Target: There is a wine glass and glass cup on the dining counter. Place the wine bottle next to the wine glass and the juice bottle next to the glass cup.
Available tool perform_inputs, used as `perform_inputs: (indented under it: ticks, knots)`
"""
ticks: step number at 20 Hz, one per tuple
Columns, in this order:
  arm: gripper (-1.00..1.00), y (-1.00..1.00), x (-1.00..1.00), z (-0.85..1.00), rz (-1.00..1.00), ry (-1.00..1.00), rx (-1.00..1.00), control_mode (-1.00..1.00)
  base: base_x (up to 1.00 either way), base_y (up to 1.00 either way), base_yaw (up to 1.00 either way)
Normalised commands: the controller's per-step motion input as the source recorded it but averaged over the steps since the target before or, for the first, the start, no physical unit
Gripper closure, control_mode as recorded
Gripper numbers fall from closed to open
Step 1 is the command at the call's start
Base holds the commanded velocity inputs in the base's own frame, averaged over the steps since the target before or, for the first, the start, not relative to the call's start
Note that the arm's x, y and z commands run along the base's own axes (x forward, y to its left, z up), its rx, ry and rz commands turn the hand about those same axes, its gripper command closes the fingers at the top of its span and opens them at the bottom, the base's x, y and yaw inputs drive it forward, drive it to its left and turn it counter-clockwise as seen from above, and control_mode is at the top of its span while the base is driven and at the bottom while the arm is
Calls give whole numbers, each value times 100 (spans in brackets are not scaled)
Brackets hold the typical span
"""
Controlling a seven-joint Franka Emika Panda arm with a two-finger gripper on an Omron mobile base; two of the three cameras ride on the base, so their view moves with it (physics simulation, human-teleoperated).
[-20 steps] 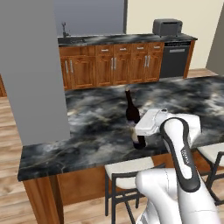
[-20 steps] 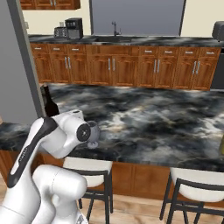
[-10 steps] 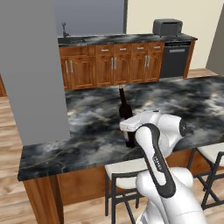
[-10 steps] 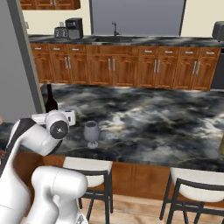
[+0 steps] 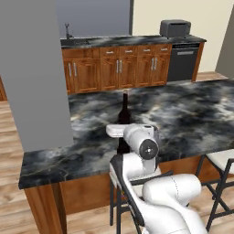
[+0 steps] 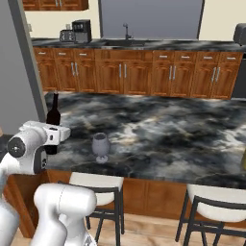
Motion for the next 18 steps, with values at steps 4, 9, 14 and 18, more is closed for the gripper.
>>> perform_inputs:
  ticks: [4, 9, 14, 18]
  knots:
    - [100, 31, 0, -15, -51, 0, 0, -100, 0, 0, 0]
    - [100, 26, 0, -15, -48, 0, 0, -100, 0, 0, 0]
    - [100, 15, 0, -14, -45, -3, 0, -100, 0, 0, 0]
    - [100, 0, 5, -2, -37, -1, -1, -100, 0, 0, 0]
